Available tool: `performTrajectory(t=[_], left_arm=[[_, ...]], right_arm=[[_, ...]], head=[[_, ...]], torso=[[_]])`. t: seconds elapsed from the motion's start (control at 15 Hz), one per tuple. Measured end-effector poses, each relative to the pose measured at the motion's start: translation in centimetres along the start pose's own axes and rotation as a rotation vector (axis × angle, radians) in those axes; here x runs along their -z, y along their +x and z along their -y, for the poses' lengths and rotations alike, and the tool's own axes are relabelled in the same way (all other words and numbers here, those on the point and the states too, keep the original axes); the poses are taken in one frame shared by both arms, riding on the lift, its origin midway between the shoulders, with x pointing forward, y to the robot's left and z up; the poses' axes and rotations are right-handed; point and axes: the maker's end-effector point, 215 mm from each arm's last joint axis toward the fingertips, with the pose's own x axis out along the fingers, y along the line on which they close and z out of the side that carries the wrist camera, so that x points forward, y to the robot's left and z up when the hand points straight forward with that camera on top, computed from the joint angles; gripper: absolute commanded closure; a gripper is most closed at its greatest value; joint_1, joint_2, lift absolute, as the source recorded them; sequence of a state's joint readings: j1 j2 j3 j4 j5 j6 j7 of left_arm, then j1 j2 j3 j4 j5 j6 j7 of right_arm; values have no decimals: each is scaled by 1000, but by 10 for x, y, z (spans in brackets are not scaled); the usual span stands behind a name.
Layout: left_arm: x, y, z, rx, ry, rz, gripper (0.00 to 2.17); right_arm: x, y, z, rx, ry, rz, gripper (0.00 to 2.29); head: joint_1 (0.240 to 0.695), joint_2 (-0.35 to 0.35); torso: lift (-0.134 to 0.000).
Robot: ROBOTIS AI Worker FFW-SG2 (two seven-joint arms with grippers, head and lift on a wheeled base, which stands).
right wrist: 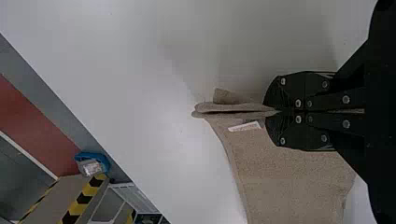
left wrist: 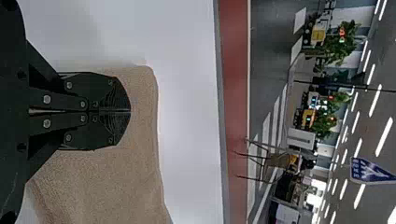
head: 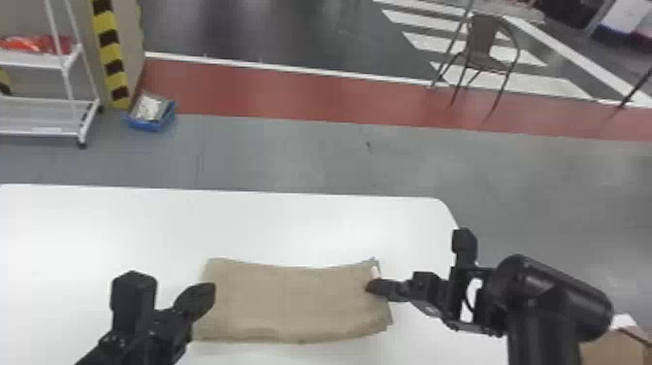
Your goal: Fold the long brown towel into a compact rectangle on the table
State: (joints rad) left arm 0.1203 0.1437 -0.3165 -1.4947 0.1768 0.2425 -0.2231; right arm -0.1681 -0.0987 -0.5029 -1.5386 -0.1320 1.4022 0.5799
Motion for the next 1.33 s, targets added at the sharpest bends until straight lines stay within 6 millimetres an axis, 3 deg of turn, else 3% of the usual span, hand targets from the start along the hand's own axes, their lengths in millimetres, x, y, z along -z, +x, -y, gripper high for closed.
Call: performTrajectory(t=[0.27, 0.6, 0.93, 1.33], left_arm=[[13, 15, 4, 21, 18, -30, 1791], [29, 18, 11, 35, 31, -72, 1791], [38, 18, 11, 26, 52, -104, 1791], [42, 18, 15, 29, 58, -117, 1791]], right_arm=[[-2, 2, -5, -1, -15, -6, 1291], [1, 3, -21, -33, -12, -32, 1291], [11, 3, -74, -112, -31, -94, 1291], [-3, 8, -130, -166, -111, -80, 1291]], head=[[695, -303], [695, -301], [695, -252], [695, -204]], torso=[[0], [0], [0], [0]])
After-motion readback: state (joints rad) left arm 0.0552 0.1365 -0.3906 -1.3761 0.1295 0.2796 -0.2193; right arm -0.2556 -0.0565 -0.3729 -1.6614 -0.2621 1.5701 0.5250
